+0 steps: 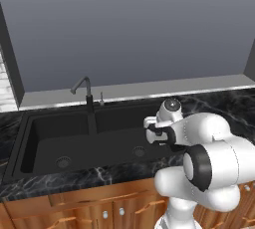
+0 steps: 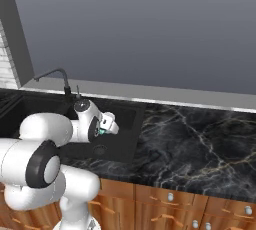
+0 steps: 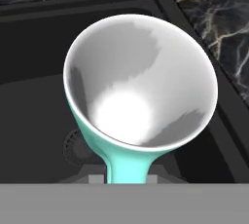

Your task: Place the teapot in the left basin and the mug in the right basin of the sink.

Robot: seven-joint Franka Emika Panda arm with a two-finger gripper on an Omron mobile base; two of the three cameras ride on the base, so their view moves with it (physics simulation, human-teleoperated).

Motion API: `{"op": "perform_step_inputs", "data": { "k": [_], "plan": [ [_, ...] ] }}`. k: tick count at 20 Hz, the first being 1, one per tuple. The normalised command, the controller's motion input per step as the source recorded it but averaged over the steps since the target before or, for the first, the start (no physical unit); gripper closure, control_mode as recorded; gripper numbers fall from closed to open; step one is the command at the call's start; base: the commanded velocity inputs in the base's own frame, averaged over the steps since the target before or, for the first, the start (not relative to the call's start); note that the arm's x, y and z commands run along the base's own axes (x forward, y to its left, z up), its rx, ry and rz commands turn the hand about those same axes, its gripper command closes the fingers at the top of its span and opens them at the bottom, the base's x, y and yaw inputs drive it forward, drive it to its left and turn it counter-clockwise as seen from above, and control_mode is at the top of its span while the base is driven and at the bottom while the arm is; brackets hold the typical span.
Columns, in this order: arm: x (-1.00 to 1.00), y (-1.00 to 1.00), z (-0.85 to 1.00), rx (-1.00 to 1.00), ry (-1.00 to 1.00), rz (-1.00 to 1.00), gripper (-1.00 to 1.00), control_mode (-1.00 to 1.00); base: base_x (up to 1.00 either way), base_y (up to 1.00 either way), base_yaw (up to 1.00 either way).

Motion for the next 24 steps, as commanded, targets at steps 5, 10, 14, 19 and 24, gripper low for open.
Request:
{"op": "perform_step_inputs", "data": {
  "k": [5, 10, 14, 19, 24],
  "plan": [
    [0.19, 0.10, -0.23, 0.00, 0.00, 0.00, 1.00, -1.00, 0.00, 0.00, 0.00],
    [0.29, 0.05, -0.32, 0.01, 0.01, 0.00, 1.00, -1.00, 0.00, 0.00, 0.00],
    [0.33, 0.06, -0.40, 0.01, 0.06, 0.00, 1.00, -1.00, 0.00, 0.00, 0.00],
    [0.29, 0.07, -0.38, 0.00, 0.06, 0.00, 1.00, -1.00, 0.00, 0.00, 0.00],
    [0.30, 0.06, -0.40, 0.00, 0.05, 0.00, 1.00, -1.00, 0.00, 0.00, 0.00]
  ]
}}
